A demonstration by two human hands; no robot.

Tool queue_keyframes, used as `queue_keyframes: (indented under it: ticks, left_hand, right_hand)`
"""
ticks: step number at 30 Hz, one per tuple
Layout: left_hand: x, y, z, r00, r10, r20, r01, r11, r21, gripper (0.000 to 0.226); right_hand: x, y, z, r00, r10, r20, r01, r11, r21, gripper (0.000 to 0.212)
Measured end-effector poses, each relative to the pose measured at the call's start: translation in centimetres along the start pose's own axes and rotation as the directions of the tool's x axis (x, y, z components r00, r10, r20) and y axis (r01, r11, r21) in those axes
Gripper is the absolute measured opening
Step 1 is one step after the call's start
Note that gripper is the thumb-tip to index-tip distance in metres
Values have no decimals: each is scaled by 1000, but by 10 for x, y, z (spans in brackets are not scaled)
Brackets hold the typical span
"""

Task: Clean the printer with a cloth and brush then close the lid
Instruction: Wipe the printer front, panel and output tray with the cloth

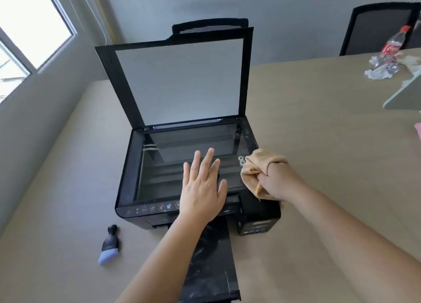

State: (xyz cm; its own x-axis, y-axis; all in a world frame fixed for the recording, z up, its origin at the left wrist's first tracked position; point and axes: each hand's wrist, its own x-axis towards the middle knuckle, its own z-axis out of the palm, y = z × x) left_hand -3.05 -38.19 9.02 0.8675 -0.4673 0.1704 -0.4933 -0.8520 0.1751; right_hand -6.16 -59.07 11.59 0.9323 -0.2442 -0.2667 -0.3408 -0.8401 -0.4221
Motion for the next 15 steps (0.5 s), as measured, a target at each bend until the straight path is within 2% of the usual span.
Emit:
queue_keyframes:
  ticks: [3,5,7,10,12,15]
  left_hand:
    - [1,1,0,999,-52,-4,52,998,-21,58]
    - [4,2,1,991,-134,-8,133,990,-50,60]
    - [7,2,1,972,-233,-17,230,969,-95,62]
    - [9,5,0,961,-278,-4,276,956,-104,63]
    - [9,5,1,965,-264,2,263,961,-80,63]
    - [9,5,1,965,-264,4,263,962,-71,63]
  right_hand:
    - [-34,12,14,992,-91,-83,83,992,-95,24]
    - [-36,8,14,971,-181,-155,163,979,-122,21]
    - [-20,-1,9,967,-188,-174,169,979,-116,22]
    - [35,-11,2,993,-42,-107,24,986,-167,27]
    - [81,-20,-8,995,97,2,-97,993,-64,29]
    - [127,-28,-16,992,115,52,-111,991,-74,28]
